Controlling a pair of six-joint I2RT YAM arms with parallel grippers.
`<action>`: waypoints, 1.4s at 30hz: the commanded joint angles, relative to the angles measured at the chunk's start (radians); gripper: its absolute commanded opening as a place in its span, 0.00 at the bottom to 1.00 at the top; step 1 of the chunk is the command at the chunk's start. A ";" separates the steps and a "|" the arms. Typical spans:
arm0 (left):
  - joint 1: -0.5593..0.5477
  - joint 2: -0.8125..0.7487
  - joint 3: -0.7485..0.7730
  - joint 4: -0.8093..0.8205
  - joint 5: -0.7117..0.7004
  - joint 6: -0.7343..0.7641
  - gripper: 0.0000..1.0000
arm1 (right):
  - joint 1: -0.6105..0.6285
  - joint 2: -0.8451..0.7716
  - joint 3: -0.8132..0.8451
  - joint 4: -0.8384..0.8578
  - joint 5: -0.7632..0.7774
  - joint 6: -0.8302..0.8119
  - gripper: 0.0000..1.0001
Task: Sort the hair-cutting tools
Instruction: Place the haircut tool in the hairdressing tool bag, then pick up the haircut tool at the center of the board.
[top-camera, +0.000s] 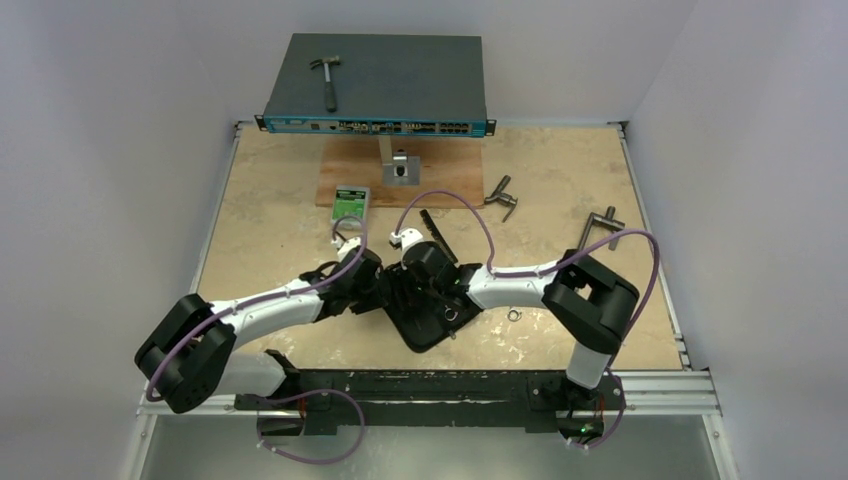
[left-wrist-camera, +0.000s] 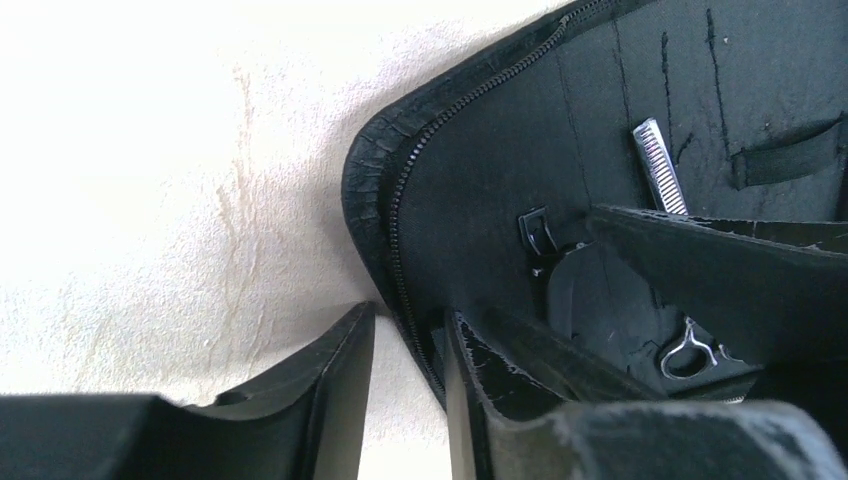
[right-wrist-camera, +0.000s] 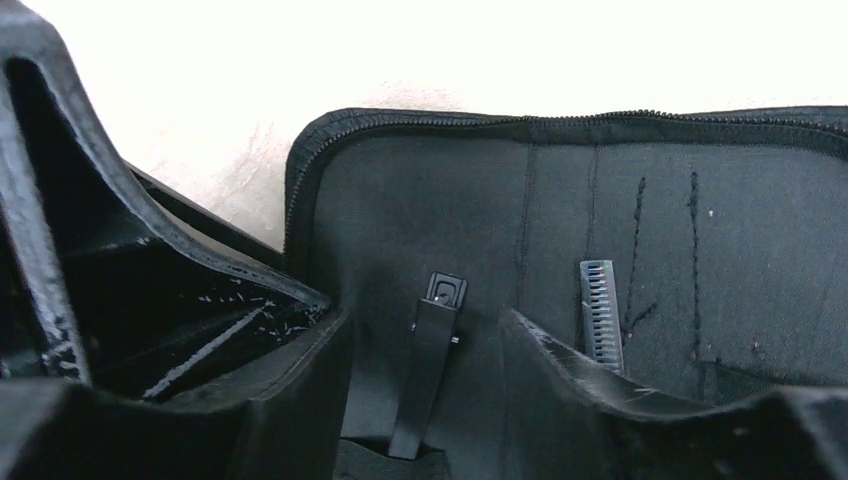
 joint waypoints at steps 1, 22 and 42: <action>-0.001 -0.041 0.035 -0.048 -0.024 0.015 0.34 | 0.000 -0.052 0.059 -0.066 0.054 0.040 0.58; 0.277 -0.261 0.164 -0.360 -0.123 -0.021 0.41 | -0.079 -0.558 -0.223 -0.104 0.210 0.074 0.65; 0.357 0.356 0.591 -0.456 -0.215 -0.074 0.37 | -0.078 -0.766 -0.331 -0.125 0.142 0.106 0.64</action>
